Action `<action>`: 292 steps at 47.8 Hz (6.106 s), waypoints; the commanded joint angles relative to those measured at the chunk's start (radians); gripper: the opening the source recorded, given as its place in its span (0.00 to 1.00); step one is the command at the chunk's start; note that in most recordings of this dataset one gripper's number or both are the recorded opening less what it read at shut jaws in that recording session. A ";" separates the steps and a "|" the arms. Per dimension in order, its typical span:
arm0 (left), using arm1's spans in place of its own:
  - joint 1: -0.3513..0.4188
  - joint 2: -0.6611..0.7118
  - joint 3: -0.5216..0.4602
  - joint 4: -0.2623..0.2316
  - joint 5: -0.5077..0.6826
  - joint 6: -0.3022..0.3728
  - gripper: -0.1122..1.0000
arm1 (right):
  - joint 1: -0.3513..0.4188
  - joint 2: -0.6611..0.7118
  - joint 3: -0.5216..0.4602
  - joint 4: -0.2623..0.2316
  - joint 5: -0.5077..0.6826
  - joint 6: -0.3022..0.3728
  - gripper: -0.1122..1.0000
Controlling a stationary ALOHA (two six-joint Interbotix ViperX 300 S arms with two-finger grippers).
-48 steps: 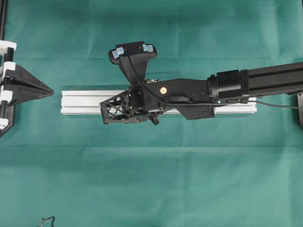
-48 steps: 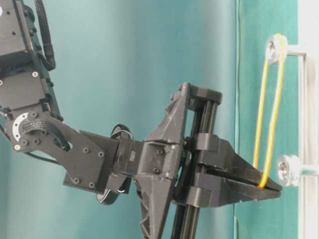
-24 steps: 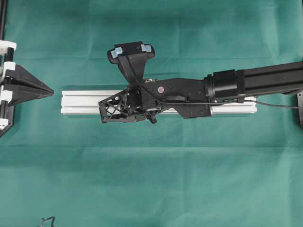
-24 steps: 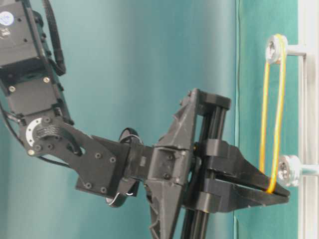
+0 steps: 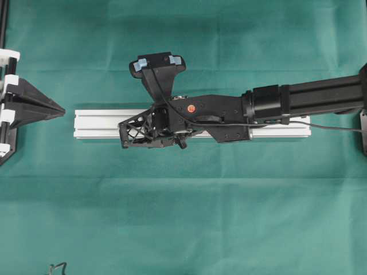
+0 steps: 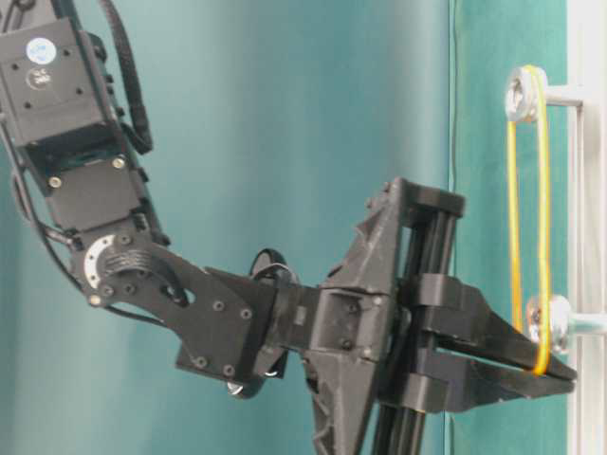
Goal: Hook the rubber onto the shaft.
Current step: 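Pull the band around the left peg with the right gripper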
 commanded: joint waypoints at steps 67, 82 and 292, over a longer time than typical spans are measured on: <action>-0.003 0.009 -0.025 0.002 -0.005 0.000 0.10 | -0.005 0.014 -0.018 0.017 -0.037 -0.002 0.14; -0.003 0.009 -0.025 0.002 -0.003 0.000 0.10 | 0.005 0.014 -0.017 0.017 -0.032 -0.005 0.15; -0.003 -0.003 -0.026 0.003 0.017 0.000 0.10 | 0.041 -0.158 0.218 -0.026 -0.015 -0.078 0.82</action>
